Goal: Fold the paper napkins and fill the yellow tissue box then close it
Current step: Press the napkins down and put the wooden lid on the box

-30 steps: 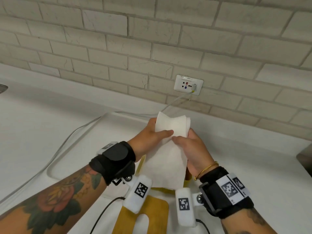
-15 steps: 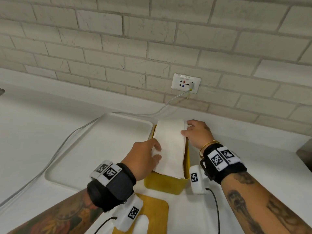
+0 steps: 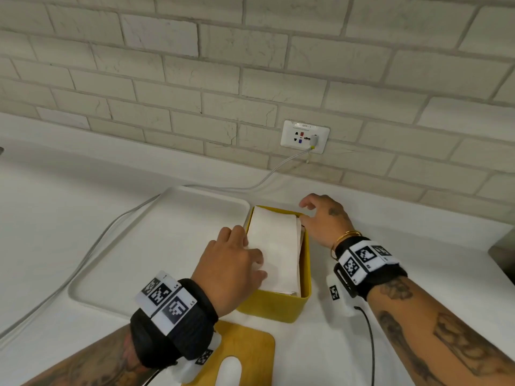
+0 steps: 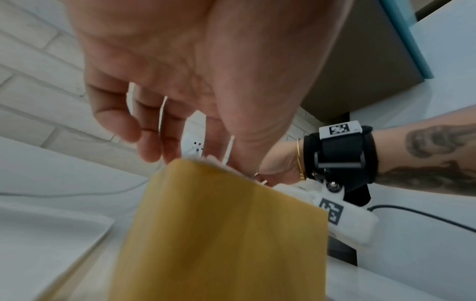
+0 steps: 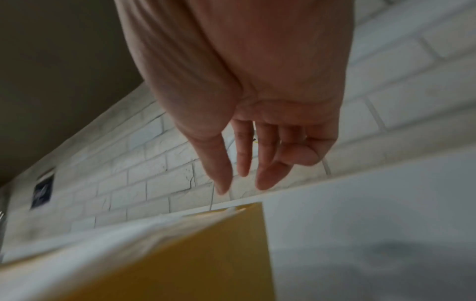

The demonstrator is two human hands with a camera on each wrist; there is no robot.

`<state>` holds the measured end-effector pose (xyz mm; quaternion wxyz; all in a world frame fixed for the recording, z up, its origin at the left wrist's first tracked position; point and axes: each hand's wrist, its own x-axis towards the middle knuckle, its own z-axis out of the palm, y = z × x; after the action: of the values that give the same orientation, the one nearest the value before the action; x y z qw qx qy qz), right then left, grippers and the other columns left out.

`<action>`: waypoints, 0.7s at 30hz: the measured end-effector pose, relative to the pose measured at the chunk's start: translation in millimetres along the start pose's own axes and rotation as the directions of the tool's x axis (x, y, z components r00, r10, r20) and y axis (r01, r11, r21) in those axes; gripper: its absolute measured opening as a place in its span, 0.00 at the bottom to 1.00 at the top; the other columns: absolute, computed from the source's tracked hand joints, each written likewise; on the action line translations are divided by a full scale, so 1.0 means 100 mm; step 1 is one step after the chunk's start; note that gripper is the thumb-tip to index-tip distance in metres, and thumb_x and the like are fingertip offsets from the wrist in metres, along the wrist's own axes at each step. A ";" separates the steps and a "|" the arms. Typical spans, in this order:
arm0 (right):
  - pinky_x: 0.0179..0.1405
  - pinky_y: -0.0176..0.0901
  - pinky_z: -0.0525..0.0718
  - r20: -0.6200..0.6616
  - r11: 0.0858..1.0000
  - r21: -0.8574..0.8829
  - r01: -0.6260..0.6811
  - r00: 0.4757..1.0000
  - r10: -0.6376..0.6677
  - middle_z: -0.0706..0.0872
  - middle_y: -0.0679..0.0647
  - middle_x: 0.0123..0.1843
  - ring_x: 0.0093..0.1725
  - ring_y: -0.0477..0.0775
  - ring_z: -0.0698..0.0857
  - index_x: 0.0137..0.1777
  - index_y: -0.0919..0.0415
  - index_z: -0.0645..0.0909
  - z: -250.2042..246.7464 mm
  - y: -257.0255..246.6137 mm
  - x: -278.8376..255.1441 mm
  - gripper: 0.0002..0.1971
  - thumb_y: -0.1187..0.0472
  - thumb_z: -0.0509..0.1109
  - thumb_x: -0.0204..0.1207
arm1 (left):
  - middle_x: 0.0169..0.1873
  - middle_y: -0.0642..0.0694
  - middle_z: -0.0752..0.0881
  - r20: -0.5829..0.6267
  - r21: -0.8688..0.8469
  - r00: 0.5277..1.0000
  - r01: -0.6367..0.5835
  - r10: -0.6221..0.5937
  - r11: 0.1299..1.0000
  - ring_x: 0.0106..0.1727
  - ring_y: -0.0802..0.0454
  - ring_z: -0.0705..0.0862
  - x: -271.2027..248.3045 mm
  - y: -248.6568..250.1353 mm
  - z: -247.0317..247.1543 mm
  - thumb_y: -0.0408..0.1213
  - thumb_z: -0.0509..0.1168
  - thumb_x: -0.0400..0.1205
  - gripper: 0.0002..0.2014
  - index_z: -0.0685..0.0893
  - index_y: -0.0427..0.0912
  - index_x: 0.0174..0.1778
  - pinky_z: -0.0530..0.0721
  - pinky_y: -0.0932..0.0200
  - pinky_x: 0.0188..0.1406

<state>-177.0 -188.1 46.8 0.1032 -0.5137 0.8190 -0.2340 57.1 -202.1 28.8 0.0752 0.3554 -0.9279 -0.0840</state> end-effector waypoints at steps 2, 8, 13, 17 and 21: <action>0.76 0.56 0.74 0.112 0.986 -0.015 0.167 0.980 -0.165 0.83 0.50 0.71 0.71 0.56 0.80 0.63 0.48 0.86 -0.01 0.00 -0.02 0.15 0.63 0.63 0.84 | 0.63 0.52 0.77 -0.021 -0.040 0.996 -0.093 0.092 0.995 0.64 0.50 0.72 -0.06 0.03 -0.02 0.58 0.57 0.87 0.19 0.89 0.56 0.63 0.74 0.53 0.60; 0.84 0.53 0.68 0.446 0.971 -0.124 0.206 0.886 -0.131 0.77 0.46 0.80 0.80 0.53 0.74 0.71 0.41 0.83 0.10 0.06 -0.07 0.25 0.66 0.54 0.86 | 0.55 0.47 0.85 0.145 0.133 0.953 -0.286 0.267 0.949 0.54 0.47 0.81 -0.10 0.16 0.16 0.40 0.57 0.90 0.14 0.87 0.46 0.63 0.78 0.52 0.54; 0.77 0.45 0.76 0.412 0.979 -0.134 0.152 0.907 -0.084 0.78 0.51 0.78 0.74 0.55 0.79 0.75 0.43 0.80 0.02 0.18 -0.14 0.33 0.77 0.55 0.80 | 0.51 0.46 0.86 0.165 0.161 0.953 -0.279 0.253 0.947 0.51 0.47 0.83 -0.03 0.05 0.23 0.31 0.59 0.88 0.12 0.87 0.44 0.60 0.82 0.52 0.48; 0.77 0.44 0.75 0.403 0.983 -0.147 0.112 0.914 -0.044 0.80 0.54 0.76 0.74 0.55 0.79 0.79 0.53 0.77 -0.12 0.32 -0.36 0.29 0.77 0.57 0.82 | 0.60 0.47 0.86 0.154 0.178 0.958 -0.266 0.240 0.947 0.60 0.46 0.84 0.13 -0.16 0.13 0.27 0.57 0.86 0.19 0.85 0.47 0.68 0.81 0.52 0.60; 0.70 0.45 0.81 0.292 0.973 -0.119 0.197 0.944 -0.155 0.85 0.51 0.66 0.66 0.51 0.83 0.70 0.55 0.84 -0.14 0.54 -0.81 0.22 0.73 0.61 0.81 | 0.66 0.50 0.86 0.156 -0.070 0.967 -0.192 0.201 0.979 0.64 0.48 0.84 0.26 -0.37 -0.02 0.21 0.57 0.83 0.25 0.84 0.49 0.70 0.81 0.53 0.65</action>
<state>-188.7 -92.6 26.8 0.1590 -0.6190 0.7618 -0.1061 61.9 -247.2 25.3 0.0173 0.2516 -0.9589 -0.1302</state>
